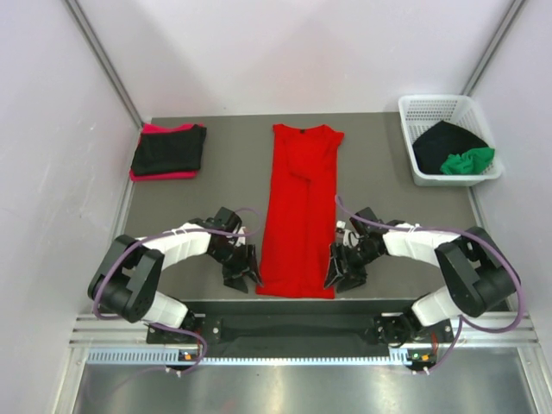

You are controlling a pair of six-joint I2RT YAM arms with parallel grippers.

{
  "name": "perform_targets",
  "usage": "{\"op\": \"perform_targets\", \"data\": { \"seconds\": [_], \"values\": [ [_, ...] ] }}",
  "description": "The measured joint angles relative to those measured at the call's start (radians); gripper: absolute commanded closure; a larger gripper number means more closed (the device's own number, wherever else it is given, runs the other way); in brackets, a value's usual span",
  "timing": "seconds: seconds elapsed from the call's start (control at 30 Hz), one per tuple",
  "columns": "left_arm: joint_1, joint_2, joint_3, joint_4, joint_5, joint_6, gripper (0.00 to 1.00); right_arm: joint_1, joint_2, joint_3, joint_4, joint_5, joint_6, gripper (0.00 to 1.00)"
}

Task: Fold and stack the t-shirts
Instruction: Fold the tshirt

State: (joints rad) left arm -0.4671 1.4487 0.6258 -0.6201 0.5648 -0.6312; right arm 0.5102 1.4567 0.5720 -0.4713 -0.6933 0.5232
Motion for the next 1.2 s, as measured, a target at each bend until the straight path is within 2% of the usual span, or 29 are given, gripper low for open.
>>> {"op": "perform_targets", "data": {
  "seconds": [0.2,0.37,0.5,0.53,0.6,0.63,0.67,0.7,0.77,0.97,1.07,1.2],
  "values": [
    [0.0,0.024,0.0,0.079,0.018,-0.023,0.54,0.016,0.018,0.005,0.006,-0.002,0.021,0.48],
    [0.0,0.043,0.0,0.101,0.037,-0.029,0.58,0.02,0.025,0.005,0.015,-0.005,0.031,0.49],
    [-0.001,0.055,0.0,0.108,0.043,-0.029,0.73,0.021,0.03,0.005,0.024,-0.009,0.039,0.52],
    [-0.003,0.058,0.0,0.111,0.045,-0.027,0.78,0.023,0.032,0.005,0.029,-0.011,0.041,0.54],
    [-0.006,0.063,0.0,0.117,0.045,-0.027,0.83,0.027,0.038,0.005,0.039,-0.012,0.045,0.6],
    [-0.009,0.064,0.0,0.12,0.046,-0.026,0.88,0.031,0.041,0.004,0.045,-0.011,0.047,0.75],
    [-0.012,0.066,0.0,0.122,0.047,-0.026,1.0,0.034,0.043,0.003,0.053,-0.008,0.045,0.84],
    [-0.014,0.066,0.0,0.122,0.048,-0.029,1.0,0.037,0.045,0.0,0.066,-0.005,0.047,0.93],
    [-0.017,0.066,0.001,0.124,0.051,-0.024,1.0,0.043,0.045,-0.006,0.077,0.0,0.055,1.0],
    [-0.014,0.066,0.051,0.109,0.051,-0.011,1.0,0.04,0.013,-0.007,0.057,0.024,0.043,1.0],
    [0.005,0.066,0.15,0.075,0.045,0.025,1.0,0.006,-0.042,0.02,0.0,0.024,0.001,1.0],
    [0.037,0.07,0.313,0.06,0.037,0.078,1.0,-0.104,-0.082,0.129,-0.054,0.018,-0.063,1.0]
  ]
}}
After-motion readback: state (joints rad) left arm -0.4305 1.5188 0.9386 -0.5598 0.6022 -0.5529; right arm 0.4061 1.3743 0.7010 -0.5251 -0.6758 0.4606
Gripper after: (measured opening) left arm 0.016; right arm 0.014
